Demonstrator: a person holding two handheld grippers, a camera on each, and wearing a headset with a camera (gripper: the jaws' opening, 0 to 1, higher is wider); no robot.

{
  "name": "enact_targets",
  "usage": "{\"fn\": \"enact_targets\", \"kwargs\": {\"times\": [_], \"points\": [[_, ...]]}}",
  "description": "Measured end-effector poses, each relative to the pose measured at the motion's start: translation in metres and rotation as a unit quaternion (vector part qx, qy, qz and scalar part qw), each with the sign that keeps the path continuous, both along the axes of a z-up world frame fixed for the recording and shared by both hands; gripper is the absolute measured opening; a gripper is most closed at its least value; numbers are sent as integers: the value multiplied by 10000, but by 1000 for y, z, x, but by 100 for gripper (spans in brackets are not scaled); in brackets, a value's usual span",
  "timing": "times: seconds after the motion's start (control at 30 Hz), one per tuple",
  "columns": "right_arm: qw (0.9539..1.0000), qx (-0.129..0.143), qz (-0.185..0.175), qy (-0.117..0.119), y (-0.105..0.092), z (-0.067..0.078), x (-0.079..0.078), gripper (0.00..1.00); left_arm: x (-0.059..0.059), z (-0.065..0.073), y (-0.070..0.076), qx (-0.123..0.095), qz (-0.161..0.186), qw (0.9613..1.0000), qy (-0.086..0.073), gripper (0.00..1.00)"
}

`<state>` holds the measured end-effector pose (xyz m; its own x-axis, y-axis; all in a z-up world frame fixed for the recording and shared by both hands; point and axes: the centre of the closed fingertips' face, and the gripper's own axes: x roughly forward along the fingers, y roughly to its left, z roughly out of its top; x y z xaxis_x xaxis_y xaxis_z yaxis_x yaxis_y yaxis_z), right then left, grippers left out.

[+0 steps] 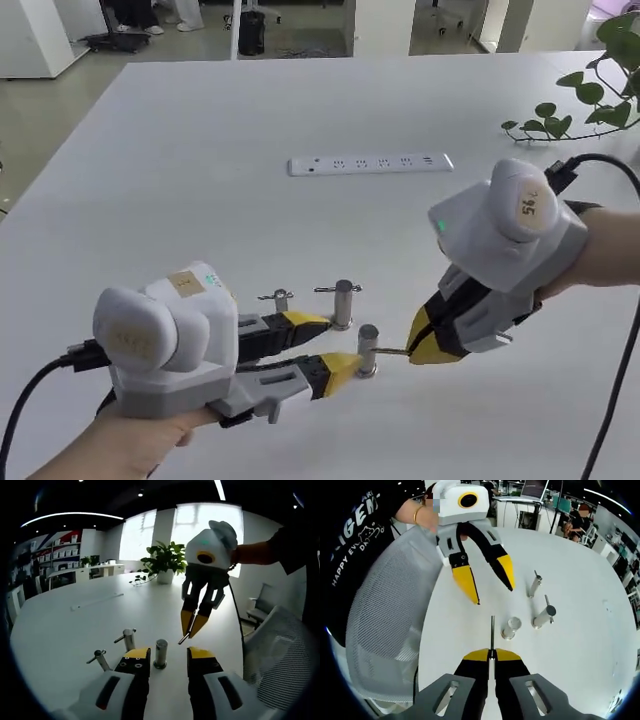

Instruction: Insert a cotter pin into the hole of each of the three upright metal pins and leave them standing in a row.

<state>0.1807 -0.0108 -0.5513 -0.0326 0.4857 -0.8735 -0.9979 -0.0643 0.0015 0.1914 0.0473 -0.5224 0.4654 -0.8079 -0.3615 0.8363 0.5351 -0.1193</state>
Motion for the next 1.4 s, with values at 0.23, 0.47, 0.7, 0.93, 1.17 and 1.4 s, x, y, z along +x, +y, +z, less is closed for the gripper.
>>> {"fn": "enact_targets", "kwargs": {"times": [0.23, 0.47, 0.7, 0.93, 1.17, 1.4], "points": [[9988, -373, -35, -314, -14, -10, 15, 0, 7, -18, -6, 336, 189, 9993, 1, 28], [9979, -542, -85, -352, -19, -17, 23, 0, 16, -31, -11, 525, 350, 9980, 83, 27], [9972, -631, -114, -386, -20, -20, 31, 0, 22, -48, -15, 796, 424, 9957, 213, 23], [9968, -677, 2, -419, -17, -19, 33, 0, 27, -59, -21, 844, 460, 9949, 295, 22], [9966, -692, 75, -441, -15, -17, 34, 0, 27, -61, -26, 796, 452, 9953, 329, 18], [9963, -711, 142, -463, -14, -16, 34, 0, 27, -63, -29, 772, 476, 9953, 350, 13]]}}
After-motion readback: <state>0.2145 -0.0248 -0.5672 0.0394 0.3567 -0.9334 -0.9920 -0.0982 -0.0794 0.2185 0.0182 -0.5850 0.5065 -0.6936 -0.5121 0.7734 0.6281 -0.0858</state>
